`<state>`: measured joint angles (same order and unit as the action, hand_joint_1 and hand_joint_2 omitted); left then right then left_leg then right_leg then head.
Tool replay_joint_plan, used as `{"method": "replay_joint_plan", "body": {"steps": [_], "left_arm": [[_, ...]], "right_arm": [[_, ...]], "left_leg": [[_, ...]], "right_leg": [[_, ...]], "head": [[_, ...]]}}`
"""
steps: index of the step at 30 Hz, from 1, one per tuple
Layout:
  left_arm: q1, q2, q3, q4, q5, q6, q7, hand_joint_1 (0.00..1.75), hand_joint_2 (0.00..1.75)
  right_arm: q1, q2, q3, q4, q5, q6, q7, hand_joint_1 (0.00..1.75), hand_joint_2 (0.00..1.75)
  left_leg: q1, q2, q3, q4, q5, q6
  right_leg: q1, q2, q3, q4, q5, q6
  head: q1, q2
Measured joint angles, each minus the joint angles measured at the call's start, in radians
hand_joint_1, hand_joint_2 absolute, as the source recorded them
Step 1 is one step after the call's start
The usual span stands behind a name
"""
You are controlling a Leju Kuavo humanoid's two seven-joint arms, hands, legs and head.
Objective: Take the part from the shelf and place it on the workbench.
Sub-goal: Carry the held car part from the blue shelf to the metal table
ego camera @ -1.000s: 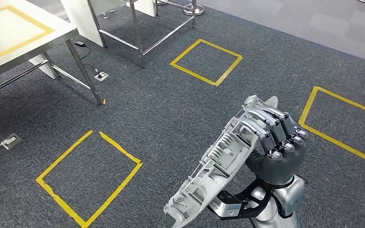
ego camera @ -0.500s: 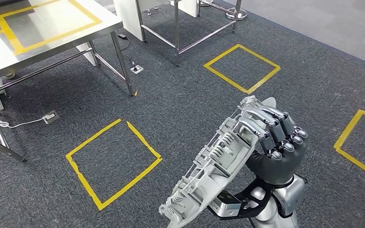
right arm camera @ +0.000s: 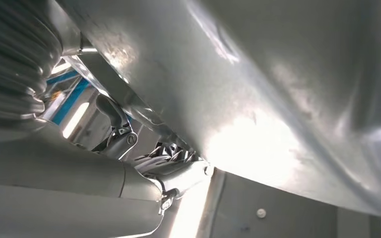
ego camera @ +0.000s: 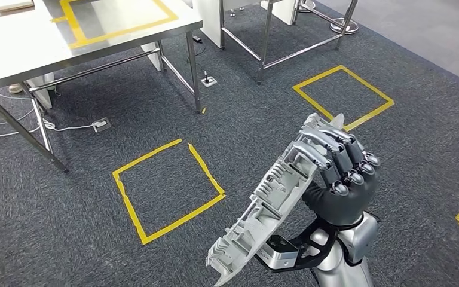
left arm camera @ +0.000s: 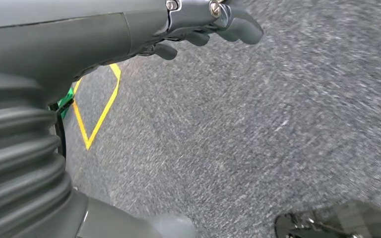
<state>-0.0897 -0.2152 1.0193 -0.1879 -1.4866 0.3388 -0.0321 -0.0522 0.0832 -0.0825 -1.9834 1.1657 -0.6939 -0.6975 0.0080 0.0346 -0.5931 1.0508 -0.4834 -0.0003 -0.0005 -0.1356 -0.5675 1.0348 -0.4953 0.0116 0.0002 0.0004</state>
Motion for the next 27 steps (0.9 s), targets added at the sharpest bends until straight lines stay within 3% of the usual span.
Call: {"method": "replay_joint_plan", "body": {"steps": [2, 4, 6, 7, 8, 9, 11, 13, 16, 21, 27], "left_arm": [[0.001, -0.001, 0.001, 0.000, 0.008, 0.019, -0.012, 0.00, 1.75], [-0.002, -0.002, 0.002, 0.000, 0.014, 0.039, -0.032, 0.00, 1.75], [-0.004, -0.002, 0.003, -0.001, 0.018, 0.051, -0.042, 0.00, 1.75], [-0.003, -0.003, 0.003, -0.001, 0.022, 0.054, -0.040, 0.00, 1.75], [-0.001, -0.004, 0.002, -0.001, 0.029, 0.055, -0.034, 0.00, 1.75], [0.001, -0.005, 0.002, -0.001, 0.036, 0.054, -0.030, 0.00, 1.75], [0.003, -0.009, -0.002, 0.000, 0.042, 0.049, -0.029, 0.00, 1.75], [0.003, -0.010, -0.007, 0.000, 0.041, 0.040, -0.032, 0.00, 1.75], [0.002, -0.009, -0.018, 0.000, 0.033, 0.034, -0.027, 0.00, 1.75], [-0.011, -0.006, -0.035, -0.002, 0.019, 0.033, -0.027, 0.00, 1.75], [-0.041, 0.002, -0.046, -0.005, 0.018, 0.039, -0.042, 0.00, 1.75]], "right_arm": [[-0.011, 0.000, 0.002, 0.004, 0.013, 0.000, 0.000, 1.75, 1.75], [-0.013, 0.000, 0.002, 0.005, 0.023, 0.000, 0.001, 1.75, 1.75], [-0.012, 0.000, 0.001, 0.009, 0.019, 0.000, 0.002, 1.75, 1.75], [-0.011, 0.000, 0.001, 0.014, 0.014, 0.000, 0.003, 1.75, 1.75], [-0.011, 0.000, 0.001, 0.020, 0.006, 0.000, 0.004, 1.75, 1.75], [-0.011, -0.002, 0.002, 0.027, -0.003, 0.000, 0.005, 1.75, 1.75], [-0.010, -0.011, 0.004, 0.037, -0.030, 0.000, 0.003, 1.75, 1.75], [-0.006, -0.022, 0.006, 0.042, -0.054, 0.000, 0.002, 1.75, 1.75], [0.001, -0.030, 0.007, 0.048, -0.067, 0.000, 0.001, 1.75, 1.75], [0.001, -0.036, 0.007, 0.058, -0.047, 0.000, 0.000, 1.75, 1.75], [0.001, -0.039, 0.007, 0.068, -0.060, 0.000, 0.001, 1.75, 1.75]], "left_leg": [[0.004, -0.021, -0.003, -0.002, 0.006, 0.012], [0.006, -0.043, -0.008, -0.003, 0.011, 0.021], [0.005, -0.067, -0.012, -0.002, 0.014, 0.025], [0.004, -0.077, -0.013, -0.001, 0.015, 0.026], [0.004, -0.085, -0.014, -0.001, 0.016, 0.026], [0.004, -0.092, -0.013, 0.001, 0.016, 0.026], [0.003, -0.105, -0.014, 0.002, 0.017, 0.021], [0.000, -0.111, -0.017, 0.003, 0.017, 0.013], [-0.001, -0.106, -0.017, -0.001, 0.017, 0.011], [0.001, -0.106, -0.014, -0.013, 0.028, -0.003], [-0.001, -0.106, -0.016, -0.011, 0.028, -0.002]], "right_leg": [[-0.006, 0.045, -0.010, 0.030, -0.025, 0.013], [-0.011, 0.110, -0.056, 0.133, -0.086, 0.020], [-0.010, 0.130, -0.116, 0.257, -0.137, 0.021], [-0.010, 0.132, -0.131, 0.286, -0.140, 0.019], [-0.010, 0.133, -0.128, 0.276, -0.123, 0.016], [-0.010, 0.134, -0.106, 0.229, -0.091, 0.012], [-0.008, 0.142, -0.039, 0.087, -0.025, 0.003], [-0.005, 0.150, -0.006, 0.006, 0.000, 0.000], [-0.003, 0.151, -0.007, -0.004, 0.006, 0.002], [-0.001, 0.152, -0.011, -0.004, 0.010, -0.008], [-0.003, 0.152, -0.013, -0.004, 0.012, -0.007]], "head": [[0.001, 0.000], [0.003, 0.000], [0.004, 0.000], [0.004, 0.000], [0.004, 0.000], [0.004, 0.000], [0.004, 0.000], [0.004, 0.000], [0.005, 0.000], [0.005, 0.000], [0.005, 0.000]]}}
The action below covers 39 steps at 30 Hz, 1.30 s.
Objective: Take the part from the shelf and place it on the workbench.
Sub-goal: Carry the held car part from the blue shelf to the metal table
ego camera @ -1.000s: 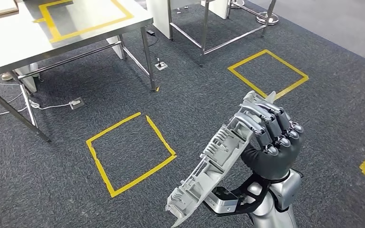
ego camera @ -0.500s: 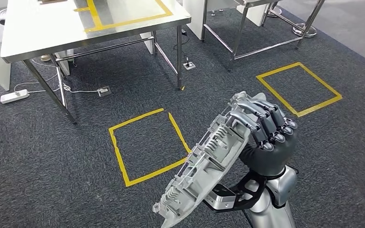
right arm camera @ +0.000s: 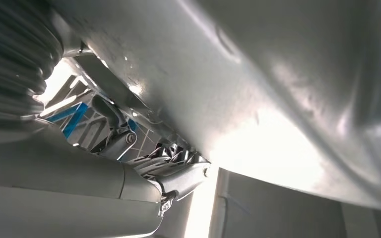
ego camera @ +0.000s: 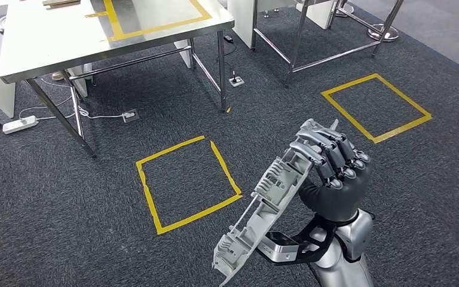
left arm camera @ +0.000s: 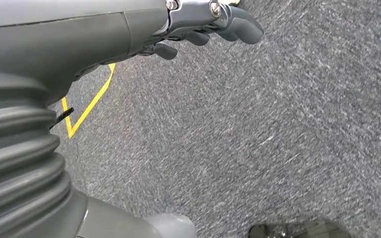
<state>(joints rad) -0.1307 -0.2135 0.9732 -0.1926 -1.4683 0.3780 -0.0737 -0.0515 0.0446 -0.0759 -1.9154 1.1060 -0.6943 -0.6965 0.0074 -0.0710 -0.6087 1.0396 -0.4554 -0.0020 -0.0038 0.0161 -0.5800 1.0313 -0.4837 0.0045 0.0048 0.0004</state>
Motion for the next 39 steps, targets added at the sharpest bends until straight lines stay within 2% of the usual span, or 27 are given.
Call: {"method": "replay_joint_plan", "body": {"steps": [3, 5, 8, 9, 10, 11, 12, 13, 14, 16, 18, 19, 20, 22, 24, 25, 26, 27, 28, 30, 31, 33, 34, 35, 37, 38, 39], "left_arm": [[-0.007, 0.002, 0.000, -0.001, 0.000, 0.000, 0.002, 0.00, 1.75], [-0.009, 0.001, 0.000, -0.001, 0.000, 0.000, 0.000, 0.00, 1.75], [-0.009, 0.002, 0.000, -0.001, 0.000, 0.000, 0.002, 0.00, 1.75], [-0.008, 0.002, 0.000, -0.001, 0.000, 0.000, 0.006, 0.00, 1.75], [-0.006, 0.002, 0.000, -0.001, 0.000, 0.000, 0.011, 0.00, 1.75], [-0.005, 0.002, 0.000, -0.001, 0.001, 0.000, 0.015, 0.00, 1.75], [-0.003, 0.002, 0.000, -0.001, 0.001, 0.000, 0.018, 0.00, 1.75], [-0.001, 0.003, 0.000, -0.001, 0.002, 0.001, 0.019, 0.00, 1.75], [0.001, 0.003, 0.000, -0.001, 0.003, 0.002, 0.020, 0.00, 1.75], [0.006, 0.004, 0.000, -0.001, 0.004, 0.006, 0.020, 0.00, 1.75], [0.014, 0.004, 0.000, -0.001, 0.006, 0.010, 0.018, 0.00, 1.75], [0.018, 0.005, 0.000, -0.001, 0.009, 0.012, 0.017, 0.00, 1.75], [0.021, 0.005, 0.000, -0.001, 0.011, 0.015, 0.014, 0.00, 1.75], [0.020, 0.004, 0.000, 0.000, 0.013, 0.022, 0.007, 0.00, 1.75], [0.018, 0.004, 0.000, 0.000, 0.013, 0.026, 0.000, 0.00, 1.75], [0.018, 0.004, 0.000, 0.000, 0.013, 0.028, -0.002, 0.00, 1.75], [0.018, 0.004, 0.000, -0.001, 0.013, 0.029, -0.003, 0.00, 1.75], [0.018, 0.004, 0.000, -0.001, 0.013, 0.029, -0.004, 0.00, 1.75], [0.017, 0.004, 0.000, -0.001, 0.013, 0.030, -0.004, 0.00, 1.75], [0.015, 0.004, 0.000, -0.001, 0.011, 0.029, -0.002, 0.00, 1.75], [0.014, 0.004, 0.000, -0.001, 0.010, 0.029, 0.002, 0.00, 1.75], [0.017, 0.004, 0.000, -0.001, 0.009, 0.024, 0.007, 0.00, 1.75], [0.019, 0.004, 0.000, -0.001, 0.009, 0.020, 0.009, 0.00, 1.75], [0.019, 0.004, 0.000, -0.001, 0.009, 0.016, 0.009, 0.00, 1.75], [0.019, 0.002, 0.000, 0.000, 0.009, 0.009, 0.009, 0.00, 1.75], [0.019, 0.000, 0.000, 0.000, 0.011, 0.007, 0.009, 0.00, 1.75], [0.020, -0.001, 0.000, 0.000, 0.014, 0.005, 0.009, 0.00, 1.75]], "right_arm": [[0.000, -0.002, 0.000, 0.000, -0.006, 0.000, 0.000, 1.75, 1.75], [-0.001, -0.004, 0.000, 0.000, -0.008, 0.000, 0.000, 1.75, 1.75], [-0.001, -0.007, 0.000, 0.002, -0.008, 0.000, 0.000, 1.75, 1.75], [0.001, -0.008, 0.000, 0.004, -0.008, 0.000, 0.000, 1.75, 1.75], [0.001, -0.009, 0.000, 0.006, -0.008, 0.000, 0.000, 1.75, 1.75], [0.002, -0.010, 0.000, 0.007, -0.008, 0.000, 0.000, 1.75, 1.75], [0.002, -0.011, 0.000, 0.007, -0.008, 0.000, 0.000, 1.75, 1.75], [0.002, -0.012, 0.000, 0.008, -0.008, 0.000, 0.000, 1.75, 1.75], [0.002, -0.012, 0.000, 0.009, -0.009, 0.000, 0.000, 1.75, 1.75], [0.004, -0.013, 0.000, 0.010, -0.010, 0.000, 0.000, 1.75, 1.75], [0.003, -0.015, 0.000, 0.010, -0.013, 0.000, 0.000, 1.75, 1.75], [0.001, -0.016, 0.000, 0.011, -0.016, 0.000, 0.000, 1.75, 1.75], [-0.001, -0.016, 0.000, 0.012, -0.019, 0.000, -0.001, 1.75, 1.75], [-0.002, -0.019, 0.000, 0.014, -0.025, 0.000, -0.001, 1.75, 1.75], [0.000, -0.022, 0.000, 0.014, -0.030, 0.000, -0.001, 1.75, 1.75], [0.001, -0.023, 0.000, 0.014, -0.034, 0.000, -0.001, 1.75, 1.75], [0.002, -0.023, 0.000, 0.014, -0.037, 0.000, -0.001, 1.75, 1.75], [0.002, -0.024, 0.000, 0.014, -0.039, 0.000, -0.001, 1.75, 1.75], [0.002, -0.024, 0.001, 0.014, -0.040, 0.000, -0.001, 1.75, 1.75], [0.002, -0.026, 0.002, 0.014, -0.041, 0.000, -0.001, 1.75, 1.75], [0.002, -0.026, 0.003, 0.014, -0.045, 0.000, -0.001, 1.75, 1.75], [0.002, -0.028, 0.007, 0.014, -0.065, 0.000, -0.001, 1.75, 1.75], [0.002, -0.030, 0.011, 0.013, -0.079, 0.000, 0.000, 1.75, 1.75], [0.003, -0.033, 0.015, 0.013, -0.092, 0.000, 0.000, 1.75, 1.75], [0.005, -0.039, 0.019, 0.012, -0.105, 0.000, 0.000, 1.75, 1.75], [0.006, -0.041, 0.021, 0.011, -0.109, 0.000, -0.001, 1.75, 1.75], [0.007, -0.043, 0.023, 0.011, -0.111, 0.000, 0.000, 1.75, 1.75]], "left_leg": [[0.003, 0.002, 0.004, -0.010, 0.006, 0.007], [0.012, 0.005, 0.011, -0.026, 0.017, 0.014], [0.017, 0.005, 0.008, -0.031, 0.022, 0.017], [0.019, 0.001, 0.005, -0.029, 0.023, 0.015], [0.021, -0.004, 0.002, -0.026, 0.023, 0.012], [0.024, -0.012, -0.002, -0.022, 0.023, 0.008], [0.027, -0.021, -0.005, -0.016, 0.022, 0.002], [0.029, -0.031, -0.010, -0.009, 0.021, -0.006], [0.030, -0.042, -0.016, -0.002, 0.019, -0.015], [0.029, -0.061, -0.026, 0.001, 0.022, -0.033], [0.031, -0.077, -0.034, -0.005, 0.030, -0.048], [0.030, -0.063, -0.040, 0.001, 0.027, -0.051], [0.028, -0.035, -0.051, 0.024, 0.012, -0.053], [0.022, 0.036, -0.100, 0.130, -0.051, -0.051], [0.021, 0.061, -0.151, 0.253, -0.108, -0.049], [0.021, 0.064, -0.155, 0.276, -0.112, -0.047], [0.020, 0.066, -0.140, 0.262, -0.098, -0.044], [0.018, 0.072, -0.106, 0.210, -0.071, -0.040], [0.015, 0.088, -0.064, 0.140, -0.048, -0.034], [0.007, 0.119, -0.005, 0.037, -0.022, -0.020], [0.002, 0.127, 0.003, 0.019, -0.022, -0.013], [0.000, 0.115, 0.001, 0.016, -0.019, 0.000], [0.001, 0.109, 0.001, 0.013, -0.016, 0.007], [0.002, 0.105, 0.001, 0.011, -0.014, 0.011], [0.001, 0.095, 0.003, 0.012, -0.014, 0.014], [0.000, 0.091, 0.003, 0.014, -0.016, 0.015], [-0.002, 0.087, 0.004, 0.015, -0.018, 0.016]], "right_leg": [[0.000, 0.000, 0.002, -0.003, 0.001, 0.007], [0.002, -0.002, -0.012, 0.033, -0.027, 0.014], [-0.007, -0.004, -0.092, 0.205, -0.119, 0.029], [-0.012, -0.005, -0.112, 0.248, -0.133, 0.034], [-0.017, -0.005, -0.115, 0.257, -0.128, 0.039], [-0.022, -0.004, -0.095, 0.224, -0.104, 0.045], [-0.029, 0.005, -0.058, 0.160, -0.072, 0.051], [-0.034, 0.027, -0.021, 0.096, -0.050, 0.056], [-0.037, 0.048, 0.007, 0.044, -0.036, 0.055], [-0.033, 0.069, 0.022, 0.014, -0.036, 0.041], [-0.029, 0.042, 0.021, 0.013, -0.031, 0.019], [-0.029, 0.028, 0.021, 0.012, -0.028, 0.010], [-0.029, 0.013, 0.021, 0.010, -0.026, 0.001], [-0.024, -0.018, 0.019, 0.009, -0.024, -0.012], [-0.016, -0.049, 0.016, 0.010, -0.024, -0.017], [-0.014, -0.063, 0.015, 0.010, -0.025, -0.017], [-0.012, -0.076, 0.015, 0.010, -0.025, -0.017], [-0.011, -0.087, 0.017, 0.011, -0.025, -0.017], [-0.010, -0.097, 0.018, 0.011, -0.027, -0.015], [-0.004, -0.110, 0.020, 0.013, -0.029, -0.006], [-0.002, -0.115, 0.020, 0.012, -0.029, 0.000], [-0.003, -0.122, 0.022, 0.009, -0.027, 0.013], [-0.006, -0.112, 0.022, 0.011, -0.030, 0.020], [-0.006, -0.098, 0.021, 0.013, -0.033, 0.020], [-0.006, -0.067, 0.020, 0.009, -0.032, -0.007], [-0.004, -0.064, 0.021, 0.003, -0.028, -0.021], [-0.004, -0.065, 0.024, -0.003, -0.025, -0.026]], "head": [[0.000, 0.000], [0.004, 0.000], [0.009, 0.000], [0.009, 0.000], [0.009, 0.000], [0.009, 0.000], [0.009, 0.000], [0.009, 0.000], [0.010, 0.000], [0.011, 0.000], [0.011, 0.000], [0.009, 0.000], [0.007, 0.000], [0.001, 0.000], [0.000, 0.000], [0.000, 0.000], [0.000, 0.000], [0.000, 0.000], [0.000, 0.000], [0.001, 0.000], [0.001, 0.000], [0.001, 0.000], [0.002, 0.000], [0.002, 0.000], [0.005, 0.000], [0.007, 0.000], [0.008, 0.000]]}}
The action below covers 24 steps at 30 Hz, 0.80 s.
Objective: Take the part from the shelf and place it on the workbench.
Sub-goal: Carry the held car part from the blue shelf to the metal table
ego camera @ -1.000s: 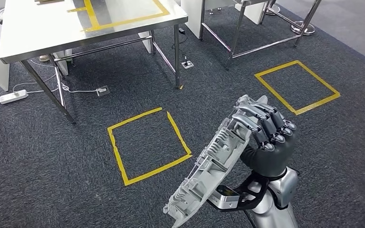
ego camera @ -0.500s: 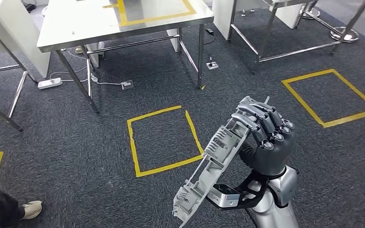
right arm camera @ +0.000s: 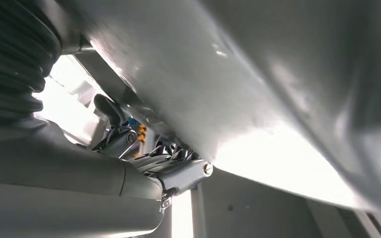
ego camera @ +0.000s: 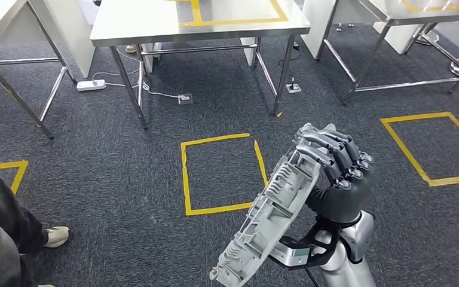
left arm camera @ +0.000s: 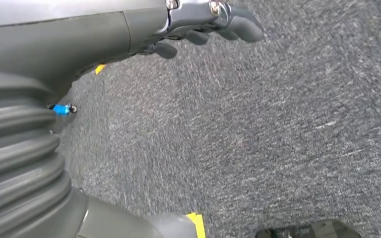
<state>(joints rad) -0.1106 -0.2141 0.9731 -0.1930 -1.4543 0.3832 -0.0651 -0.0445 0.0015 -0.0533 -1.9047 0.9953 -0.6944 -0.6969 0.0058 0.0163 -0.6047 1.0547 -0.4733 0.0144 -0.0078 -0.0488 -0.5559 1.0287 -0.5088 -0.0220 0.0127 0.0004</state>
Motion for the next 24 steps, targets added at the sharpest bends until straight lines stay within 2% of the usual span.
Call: {"method": "replay_joint_plan", "body": {"steps": [3, 6, 9, 10, 11, 13, 15, 16, 17, 18, 19, 20, 21, 22, 24], "left_arm": [[0.002, -0.001, 0.000, 0.000, 0.011, 0.000, -0.002, 0.00, 1.75], [0.002, -0.001, 0.000, 0.000, 0.019, 0.002, -0.008, 0.00, 1.75], [0.001, 0.001, 0.000, 0.000, 0.021, 0.008, -0.010, 0.00, 1.75], [0.001, 0.001, 0.000, 0.000, 0.021, 0.010, -0.010, 0.00, 1.75], [0.001, 0.001, 0.001, 0.000, 0.021, 0.011, -0.011, 0.00, 1.75], [0.000, 0.001, 0.001, -0.001, 0.023, 0.012, -0.011, 0.00, 1.75], [-0.001, 0.001, 0.001, -0.001, 0.026, 0.013, -0.011, 0.00, 1.75], [0.000, 0.001, 0.001, 0.000, 0.028, 0.013, -0.011, 0.00, 1.75], [0.001, 0.001, 0.001, 0.000, 0.030, 0.013, -0.012, 0.00, 1.75], [0.001, 0.000, 0.001, 0.000, 0.031, 0.013, -0.012, 0.00, 1.75], [0.001, 0.000, 0.001, 0.000, 0.031, 0.013, -0.012, 0.00, 1.75], [0.001, -0.001, 0.001, -0.001, 0.031, 0.013, -0.012, 0.00, 1.75], [0.001, -0.001, 0.001, -0.001, 0.030, 0.013, -0.012, 0.00, 1.75], [0.001, -0.001, 0.001, -0.001, 0.029, 0.013, -0.012, 0.00, 1.75], [0.003, -0.001, 0.001, -0.001, 0.028, 0.013, -0.011, 0.00, 1.75]], "right_arm": [[0.000, -0.003, 0.005, 0.000, -0.002, 0.000, 0.000, 1.75, 1.75], [0.000, -0.003, 0.008, 0.000, 0.001, 0.000, 0.000, 1.75, 1.75], [-0.001, -0.004, 0.012, 0.001, 0.004, 0.000, 0.000, 1.75, 1.75], [-0.003, -0.004, 0.013, 0.001, 0.005, 0.000, 0.000, 1.75, 1.75], [-0.005, -0.004, 0.015, 0.002, 0.006, 0.000, 0.000, 1.75, 1.75], [-0.008, -0.006, 0.018, 0.003, 0.006, 0.000, 0.000, 1.75, 1.75], [-0.008, -0.008, 0.022, 0.009, 0.006, 0.000, 0.000, 1.75, 1.75], [-0.008, -0.008, 0.024, 0.013, 0.007, 0.000, 0.000, 1.75, 1.75], [-0.008, -0.009, 0.025, 0.017, 0.010, 0.000, 0.000, 1.75, 1.75], [-0.009, -0.009, 0.026, 0.020, 0.012, 0.000, 0.000, 1.75, 1.75], [-0.009, -0.009, 0.027, 0.022, 0.015, 0.000, 0.000, 1.75, 1.75], [-0.010, -0.009, 0.027, 0.024, 0.017, 0.000, 0.000, 1.75, 1.75], [-0.010, -0.009, 0.027, 0.025, 0.018, 0.000, 0.000, 1.75, 1.75], [-0.010, -0.010, 0.027, 0.026, 0.019, 0.000, 0.000, 1.75, 1.75], [-0.009, -0.010, 0.027, 0.027, 0.021, 0.000, 0.000, 1.75, 1.75]], "left_leg": [[-0.001, -0.004, -0.002, 0.001, -0.001, 0.003], [-0.001, -0.004, -0.003, 0.002, -0.001, 0.003], [-0.007, -0.005, -0.004, -0.001, -0.002, 0.014], [-0.005, -0.007, 0.001, -0.011, 0.001, 0.019], [-0.001, -0.009, 0.008, -0.024, 0.007, 0.024], [0.006, -0.012, 0.018, -0.042, 0.018, 0.028], [0.006, -0.016, 0.018, -0.043, 0.018, 0.028], [0.007, -0.019, 0.018, -0.042, 0.017, 0.025], [0.009, -0.023, 0.018, -0.039, 0.016, 0.021], [0.012, -0.027, 0.019, -0.034, 0.013, 0.015], [0.016, -0.032, 0.018, -0.028, 0.008, 0.008], [0.018, -0.036, 0.017, -0.020, 0.003, -0.002], [0.018, -0.039, 0.014, -0.013, -0.002, -0.011], [0.017, -0.041, 0.012, -0.009, -0.005, -0.021], [0.017, -0.044, 0.012, -0.012, -0.004, -0.037]], "right_leg": [[-0.001, 0.000, 0.003, -0.006, 0.005, 0.025], [-0.002, 0.000, 0.004, -0.008, 0.011, 0.037], [-0.005, -0.004, 0.009, -0.020, 0.016, 0.059], [-0.007, -0.002, 0.011, -0.022, 0.016, 0.067], [-0.008, 0.006, 0.008, -0.010, 0.006, 0.070], [-0.010, 0.030, -0.030, 0.071, -0.041, 0.072], [-0.012, 0.043, -0.099, 0.203, -0.100, 0.075], [-0.014, 0.043, -0.123, 0.246, -0.109, 0.077], [-0.017, 0.043, -0.130, 0.251, -0.096, 0.079], [-0.021, 0.043, -0.116, 0.216, -0.066, 0.081], [-0.025, 0.043, -0.085, 0.149, -0.026, 0.084], [-0.027, 0.046, -0.056, 0.086, 0.000, 0.086], [-0.027, 0.049, -0.034, 0.039, 0.015, 0.082], [-0.026, 0.052, -0.025, 0.016, 0.019, 0.076], [-0.021, 0.055, -0.028, 0.014, 0.015, 0.054]], "head": [[0.001, 0.000], [0.001, 0.000], [0.001, 0.000], [0.001, 0.000], [0.001, 0.000], [0.002, 0.000], [0.002, 0.000], [0.002, 0.000], [0.002, 0.000], [0.002, 0.000], [0.002, 0.000], [0.003, 0.000], [0.003, 0.000], [0.003, 0.000], [0.003, 0.000]]}}
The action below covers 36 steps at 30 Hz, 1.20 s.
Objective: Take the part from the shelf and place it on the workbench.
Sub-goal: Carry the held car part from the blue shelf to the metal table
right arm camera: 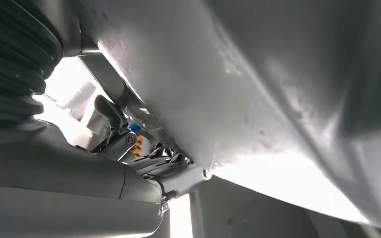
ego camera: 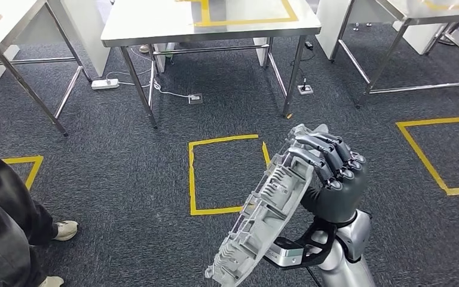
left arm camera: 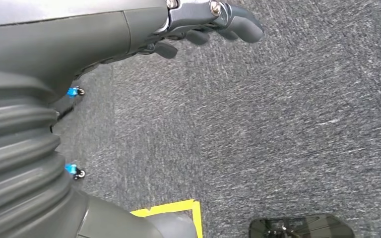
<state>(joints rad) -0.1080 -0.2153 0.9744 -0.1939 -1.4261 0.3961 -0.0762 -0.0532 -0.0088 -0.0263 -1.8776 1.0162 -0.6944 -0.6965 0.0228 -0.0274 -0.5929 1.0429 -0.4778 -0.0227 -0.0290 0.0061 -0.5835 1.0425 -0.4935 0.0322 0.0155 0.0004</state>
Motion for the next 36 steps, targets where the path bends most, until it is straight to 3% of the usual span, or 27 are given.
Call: {"method": "replay_joint_plan", "body": {"steps": [2, 3, 6, 7, 8, 9, 11, 12, 14, 18, 19, 21, 22, 23, 24, 26, 28, 30, 33, 34, 36], "left_arm": [[0.001, 0.000, 0.000, 0.000, -0.001, 0.000, 0.001, 0.00, 1.75], [0.000, 0.000, 0.000, 0.000, -0.001, 0.000, 0.001, 0.00, 1.75], [-0.001, 0.000, 0.000, 0.000, -0.003, -0.002, 0.001, 0.00, 1.75], [0.000, 0.000, 0.000, 0.000, -0.004, -0.003, 0.001, 0.00, 1.75], [0.001, 0.000, 0.000, 0.000, -0.005, -0.003, 0.001, 0.00, 1.75], [0.001, 0.000, 0.000, 0.000, -0.006, -0.003, 0.001, 0.00, 1.75], [0.000, 0.000, 0.000, 0.000, -0.007, -0.003, 0.001, 0.00, 1.75], [-0.002, 0.000, 0.000, 0.000, -0.007, -0.003, 0.001, 0.00, 1.75], [-0.004, 0.000, 0.000, 0.000, -0.007, -0.005, 0.001, 0.00, 1.75], [-0.003, -0.001, 0.000, 0.000, -0.007, -0.009, 0.003, 0.00, 1.75], [-0.003, -0.001, 0.000, 0.000, -0.007, -0.010, 0.005, 0.00, 1.75], [-0.004, -0.001, 0.000, 0.000, -0.008, -0.012, 0.008, 0.00, 1.75], [-0.003, -0.001, 0.000, 0.000, -0.008, -0.012, 0.009, 0.00, 1.75], [-0.002, -0.001, 0.000, 0.000, -0.009, -0.012, 0.010, 0.00, 1.75], [-0.002, -0.001, 0.000, 0.000, -0.009, -0.013, 0.009, 0.00, 1.75], [-0.002, -0.002, 0.000, 0.001, -0.010, -0.015, 0.007, 0.00, 1.75], [-0.002, -0.003, 0.000, 0.001, -0.010, -0.018, 0.003, 0.00, 1.75], [-0.002, -0.003, 0.000, 0.001, -0.010, -0.020, 0.001, 0.00, 1.75], [-0.003, -0.003, 0.000, 0.000, -0.009, -0.021, 0.000, 0.00, 1.75], [-0.003, -0.003, 0.000, 0.000, -0.008, -0.021, 0.000, 0.00, 1.75], [-0.003, -0.003, 0.000, -0.001, -0.007, -0.021, 0.000, 0.00, 1.75]], "right_arm": [[0.000, -0.001, 0.000, 0.000, 0.000, 0.000, 0.000, 1.75, 1.75], [0.000, -0.001, 0.000, 0.000, 0.001, 0.000, -0.001, 1.75, 1.75], [0.001, -0.001, 0.000, 0.000, 0.003, 0.000, -0.001, 1.75, 1.75], [0.002, -0.001, 0.000, 0.000, 0.004, 0.000, -0.001, 1.75, 1.75], [0.002, -0.001, 0.000, 0.000, 0.004, 0.000, -0.001, 1.75, 1.75], [0.002, -0.001, 0.000, 0.000, 0.004, 0.000, -0.001, 1.75, 1.75], [0.002, -0.001, 0.000, 0.000, 0.004, 0.000, -0.001, 1.75, 1.75], [0.001, -0.001, 0.000, 0.000, 0.004, 0.000, -0.001, 1.75, 1.75], [0.001, -0.001, 0.000, 0.000, 0.003, 0.000, -0.001, 1.75, 1.75], [0.000, -0.001, 0.000, -0.001, 0.003, 0.000, 0.000, 1.75, 1.75], [0.000, -0.001, 0.000, -0.001, 0.003, 0.000, 0.000, 1.75, 1.75], [0.001, -0.001, 0.000, 0.000, 0.003, 0.000, 0.000, 1.75, 1.75], [0.003, -0.001, 0.000, 0.000, 0.003, 0.000, 0.000, 1.75, 1.75], [0.004, -0.001, 0.000, 0.000, 0.002, 0.000, 0.000, 1.75, 1.75], [0.005, -0.001, 0.000, 0.001, 0.001, 0.000, 0.000, 1.75, 1.75], [0.005, -0.001, 0.000, 0.001, -0.002, 0.000, 0.000, 1.75, 1.75], [0.005, -0.001, 0.000, 0.001, -0.001, 0.000, 0.000, 1.75, 1.75], [0.006, -0.001, 0.000, 0.002, 0.001, 0.000, 0.000, 1.75, 1.75], [0.007, -0.001, 0.001, 0.002, 0.003, 0.000, -0.001, 1.75, 1.75], [0.006, -0.001, 0.001, 0.002, 0.004, 0.000, -0.001, 1.75, 1.75], [0.006, -0.001, 0.002, 0.003, 0.004, 0.000, -0.001, 1.75, 1.75]], "left_leg": [[0.004, 0.005, -0.002, 0.006, -0.006, -0.012], [0.004, 0.009, -0.015, 0.033, -0.022, -0.016], [0.003, 0.019, -0.106, 0.216, -0.105, -0.019], [0.003, 0.019, -0.134, 0.266, -0.117, -0.018], [0.002, 0.019, -0.146, 0.283, -0.111, -0.016], [0.002, 0.020, -0.137, 0.258, -0.084, -0.013], [-0.001, 0.022, -0.078, 0.129, -0.013, -0.004], [-0.004, 0.023, -0.047, 0.067, 0.007, 0.000], [-0.009, 0.023, -0.020, 0.014, 0.011, 0.007], [-0.006, 0.020, -0.011, 0.000, 0.011, 0.032], [-0.004, 0.021, -0.007, -0.003, 0.011, 0.038], [-0.006, 0.021, -0.005, -0.004, 0.008, 0.045], [-0.007, 0.021, -0.005, -0.003, 0.006, 0.046], [-0.009, 0.020, -0.003, -0.003, 0.004, 0.048], [-0.010, 0.018, 0.000, -0.003, 0.001, 0.048], [-0.010, 0.015, 0.009, -0.003, -0.005, 0.045], [-0.013, 0.012, 0.013, -0.001, -0.012, 0.036], [-0.014, 0.011, 0.013, -0.003, -0.015, 0.024], [-0.013, 0.013, 0.012, 0.013, -0.028, 0.007], [-0.013, 0.015, -0.004, 0.047, -0.046, 0.003], [-0.011, 0.017, -0.069, 0.169, -0.096, -0.003]], "right_leg": [[0.000, -0.002, 0.002, -0.002, 0.002, -0.018], [-0.001, -0.004, 0.004, -0.003, 0.002, -0.025], [0.003, -0.009, 0.008, -0.004, -0.003, -0.039], [0.006, -0.009, 0.010, -0.004, -0.004, -0.041], [0.008, -0.009, 0.011, -0.004, -0.006, -0.042], [0.009, -0.009, 0.015, -0.004, -0.009, -0.043], [0.010, -0.009, 0.025, -0.003, -0.016, -0.039], [0.012, -0.008, 0.028, -0.002, -0.020, -0.034], [0.015, -0.008, 0.031, -0.004, -0.024, -0.022], [0.012, -0.009, 0.024, 0.016, -0.043, 0.002], [0.012, -0.009, 0.004, 0.058, -0.064, 0.006], [0.012, -0.008, -0.069, 0.190, -0.116, 0.010], [0.012, -0.008, -0.105, 0.246, -0.129, 0.010], [0.012, -0.008, -0.126, 0.271, -0.123, 0.009], [0.013, -0.008, -0.127, 0.256, -0.097, 0.007], [0.015, -0.008, -0.078, 0.128, -0.016, -0.002], [0.021, -0.008, -0.029, 0.015, 0.024, -0.013], [0.028, -0.008, -0.019, -0.009, 0.021, -0.022], [0.021, -0.007, -0.005, -0.020, 0.022, -0.038], [0.017, -0.008, 0.002, -0.023, 0.022, -0.044], [0.015, -0.012, 0.011, -0.024, 0.015, -0.052]], "head": [[-0.001, 0.000], [-0.002, 0.000], [-0.006, 0.000], [-0.007, 0.000], [-0.006, 0.000], [-0.006, 0.000], [-0.006, 0.000], [-0.006, 0.000], [-0.006, 0.000], [-0.003, 0.000], [-0.002, 0.000], [0.000, 0.000], [0.000, 0.000], [0.000, 0.000], [0.000, 0.000], [0.001, 0.000], [0.000, 0.000], [0.000, 0.000], [-0.002, 0.000], [-0.004, 0.000], [-0.007, 0.000]]}}
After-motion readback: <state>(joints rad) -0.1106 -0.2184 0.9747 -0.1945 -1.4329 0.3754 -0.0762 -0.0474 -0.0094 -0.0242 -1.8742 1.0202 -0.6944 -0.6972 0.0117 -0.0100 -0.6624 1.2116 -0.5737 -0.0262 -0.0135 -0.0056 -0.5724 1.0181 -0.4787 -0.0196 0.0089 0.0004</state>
